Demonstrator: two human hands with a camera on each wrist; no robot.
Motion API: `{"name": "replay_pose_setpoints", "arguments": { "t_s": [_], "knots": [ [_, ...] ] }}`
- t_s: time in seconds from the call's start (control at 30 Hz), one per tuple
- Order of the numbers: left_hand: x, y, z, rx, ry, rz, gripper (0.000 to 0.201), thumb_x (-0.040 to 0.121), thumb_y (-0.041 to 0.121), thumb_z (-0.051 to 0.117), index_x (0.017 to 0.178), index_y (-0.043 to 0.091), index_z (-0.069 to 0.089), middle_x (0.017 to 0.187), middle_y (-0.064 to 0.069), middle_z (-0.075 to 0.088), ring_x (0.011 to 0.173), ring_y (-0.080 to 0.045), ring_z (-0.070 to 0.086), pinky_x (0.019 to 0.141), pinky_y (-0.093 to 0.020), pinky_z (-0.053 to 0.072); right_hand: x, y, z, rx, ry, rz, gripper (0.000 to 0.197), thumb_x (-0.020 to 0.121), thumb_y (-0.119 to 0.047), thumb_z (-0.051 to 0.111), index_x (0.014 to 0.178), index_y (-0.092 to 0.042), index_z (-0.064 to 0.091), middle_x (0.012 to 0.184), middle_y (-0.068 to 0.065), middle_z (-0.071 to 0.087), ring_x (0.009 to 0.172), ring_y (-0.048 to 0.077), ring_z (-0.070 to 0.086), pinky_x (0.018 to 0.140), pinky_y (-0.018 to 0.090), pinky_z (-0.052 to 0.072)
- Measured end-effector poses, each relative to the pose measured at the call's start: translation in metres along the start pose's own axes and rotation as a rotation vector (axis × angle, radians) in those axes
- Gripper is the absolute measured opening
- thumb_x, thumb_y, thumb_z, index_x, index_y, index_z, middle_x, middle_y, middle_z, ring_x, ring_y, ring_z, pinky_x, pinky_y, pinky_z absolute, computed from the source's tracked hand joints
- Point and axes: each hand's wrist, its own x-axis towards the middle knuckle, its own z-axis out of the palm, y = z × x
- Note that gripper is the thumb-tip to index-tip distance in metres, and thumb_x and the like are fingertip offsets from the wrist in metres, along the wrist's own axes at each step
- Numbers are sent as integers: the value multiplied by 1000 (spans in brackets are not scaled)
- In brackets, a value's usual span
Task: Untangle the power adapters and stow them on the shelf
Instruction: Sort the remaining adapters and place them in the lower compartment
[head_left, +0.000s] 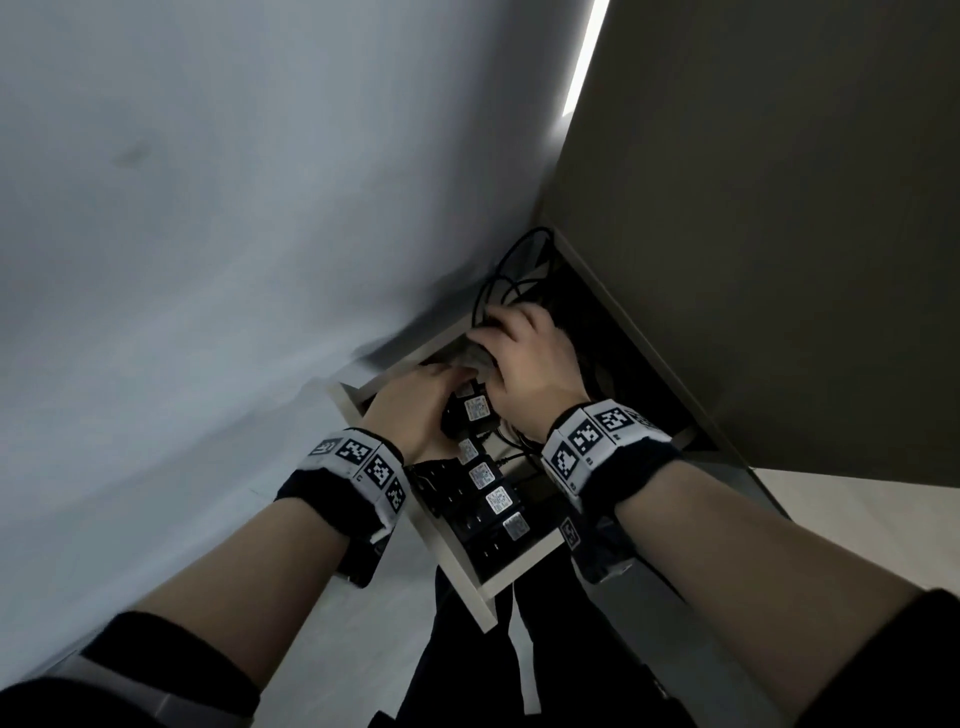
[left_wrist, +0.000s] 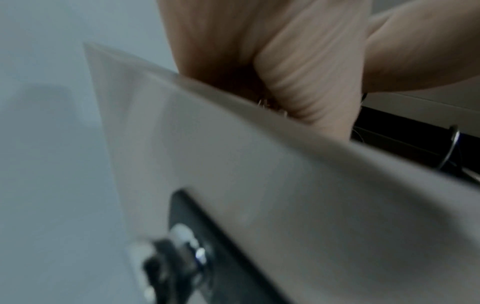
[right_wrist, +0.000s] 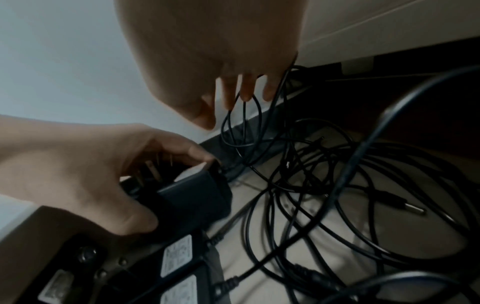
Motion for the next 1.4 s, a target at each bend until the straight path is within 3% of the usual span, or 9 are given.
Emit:
{"name": "replay_pose_setpoints", "arguments": {
  "t_s": [0.13, 0.27, 0.4, 0.57, 0.8, 0.93, 1.17, 1.27, 1.4],
  "knots": [
    [0, -6, 12, 69, -36, -53, 80, 65, 22, 70, 138, 23, 39, 130, -1, 54, 120, -24, 51, 97, -34, 45, -13, 14, 19, -139, -253, 209, 49, 91, -35, 45, 140, -26, 42, 154, 4, 25, 143, 23, 14, 112, 47, 20],
    [2, -10, 18, 80, -76, -90, 76, 70, 22, 71, 137, 25, 35, 128, -2, 53, 119, -25, 51, 95, -34, 44, -22, 27, 24, -130, -355, 363, 54, 93, -40, 41, 145, -31, 30, 154, 3, 24, 140, 25, 19, 109, 45, 28],
    [4, -8, 20, 21, -83, -161, 71, 74, 42, 69, 133, 23, 34, 119, -5, 56, 109, -26, 56, 86, -35, 47, -18, 33, 17, 54, -441, 500, 62, 91, -38, 45, 148, -36, 20, 154, 3, 23, 138, 30, 27, 105, 41, 35],
    [4, -6, 27, 21, -27, -187, 58, 84, 42, 61, 131, 22, 34, 121, -7, 55, 108, -28, 55, 85, -37, 47, -19, 38, 12, 346, -362, 671, 67, 90, -29, 50, 150, -32, 19, 147, 11, 36, 130, 30, 42, 101, 33, 37],
    [0, -10, 27, 94, -30, -132, 66, 83, 18, 58, 141, 30, 30, 134, -5, 44, 118, -28, 49, 90, -40, 48, -15, 29, 7, 115, -245, 732, 55, 86, -34, 52, 136, -14, 42, 142, 12, 34, 132, 30, 31, 103, 43, 34],
    [-6, -12, 30, 180, -68, -86, 73, 81, 13, 58, 142, 41, 28, 138, -4, 38, 119, -28, 46, 88, -37, 47, -15, 32, 4, 64, -318, 713, 46, 87, -40, 49, 126, -16, 53, 138, 10, 43, 127, 30, 40, 104, 44, 34],
    [-11, -7, 28, 178, -82, -77, 56, 85, 17, 56, 137, 34, 43, 154, -4, 21, 139, -27, 25, 105, -39, 39, -22, 29, 3, 92, -119, 520, 37, 86, -29, 50, 122, -23, 58, 127, 3, 55, 118, 25, 50, 97, 38, 40],
    [-19, -9, 16, -48, 68, -99, 46, 84, 19, 56, 130, 22, 52, 141, -4, 40, 130, -24, 39, 100, -36, 44, -20, 22, 0, 240, -79, 468, 30, 87, -21, 52, 115, -17, 62, 124, 3, 55, 112, 21, 54, 89, 27, 42],
    [-39, -20, -15, -133, 272, -270, 17, 89, 26, 50, 94, 16, 63, 93, -3, 66, 90, -25, 62, 75, -30, 46, -18, 12, -4, 336, -43, 416, 23, 87, -17, 52, 105, -15, 66, 113, 1, 62, 100, 19, 60, 83, 25, 44]
  ]
}}
